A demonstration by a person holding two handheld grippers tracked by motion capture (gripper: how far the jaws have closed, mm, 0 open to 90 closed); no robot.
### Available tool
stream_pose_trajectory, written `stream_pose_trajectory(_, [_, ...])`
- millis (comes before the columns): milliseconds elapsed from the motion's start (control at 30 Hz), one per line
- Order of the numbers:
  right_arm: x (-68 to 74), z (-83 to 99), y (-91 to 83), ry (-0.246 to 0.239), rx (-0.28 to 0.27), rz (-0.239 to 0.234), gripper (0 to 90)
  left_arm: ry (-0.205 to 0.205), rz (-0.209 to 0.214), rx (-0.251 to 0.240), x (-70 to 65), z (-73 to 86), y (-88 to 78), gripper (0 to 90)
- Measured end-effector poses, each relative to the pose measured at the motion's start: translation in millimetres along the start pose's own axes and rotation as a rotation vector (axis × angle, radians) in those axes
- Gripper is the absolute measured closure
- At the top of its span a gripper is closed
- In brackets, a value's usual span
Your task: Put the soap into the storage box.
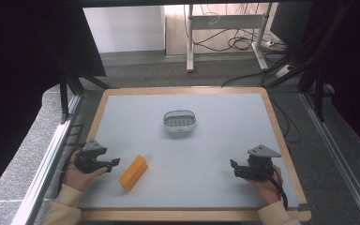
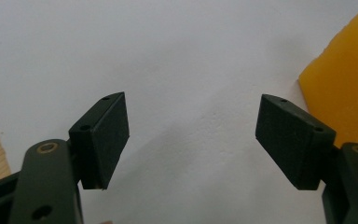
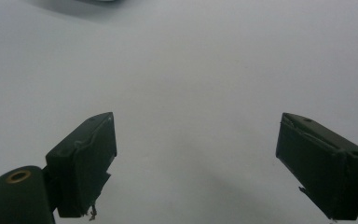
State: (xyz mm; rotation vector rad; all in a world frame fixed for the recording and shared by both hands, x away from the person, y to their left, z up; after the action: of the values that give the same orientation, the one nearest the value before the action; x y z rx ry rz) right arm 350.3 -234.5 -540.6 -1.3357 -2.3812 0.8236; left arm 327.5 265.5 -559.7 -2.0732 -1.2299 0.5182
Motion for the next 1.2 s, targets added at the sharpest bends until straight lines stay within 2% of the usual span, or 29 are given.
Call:
stream_pose_trajectory(167, [-2.6, -2.6, -2.8, -0.002, -0.036, 0.011, 16.2, -0.004, -0.007, 0.014, 1.8, 2.4, -1.8, 25.8])
stream_pose_trajectory(633, [-1.9, 3.4, 0.2, 0.005, -0.008, -0.002, 16.6, -0.022, 0.006, 0.012, -0.4, -5.3, -13.6, 26.4])
stream_pose_trajectory(733, [-1.6, 3.9, 1.1, 0.005, -0.005, -0.002, 16.6, -0.019, 0.01, 0.02, -0.6, -5.8, -15.5, 26.6])
stream_pose_trajectory(800, [-2.0, 4.5, 1.4, 0.002, -0.005, -0.003, 16.6, 0.004, -0.015, 0.037, -1.3, -6.7, -18.5, 26.7])
stream_pose_trajectory(933, [-1.8, 4.7, 0.9, 0.001, -0.005, -0.002, 16.7, -0.009, 0.02, 0.026, -4.7, -10.7, -25.2, 26.8])
stream_pose_trajectory(1200, [-0.9, 5.5, 0.8, 0.017, -0.001, -0.012, 16.8, 0.003, 0.03, 0.026, -11.5, -17.5, -35.8, 27.4])
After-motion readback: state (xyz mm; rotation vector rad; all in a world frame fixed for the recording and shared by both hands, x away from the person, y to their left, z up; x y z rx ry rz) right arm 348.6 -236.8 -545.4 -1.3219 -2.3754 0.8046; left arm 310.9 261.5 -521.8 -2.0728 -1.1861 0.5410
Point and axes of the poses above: each handheld gripper's, and its own axes: y roughly forward along the jaws, z roughly out of its underside, x roughly to its left, the point moved 6 cm from there along y, roughly forward along the jaws, and after that the axes turned 4 degrees about -z, right-handed, at the moved point
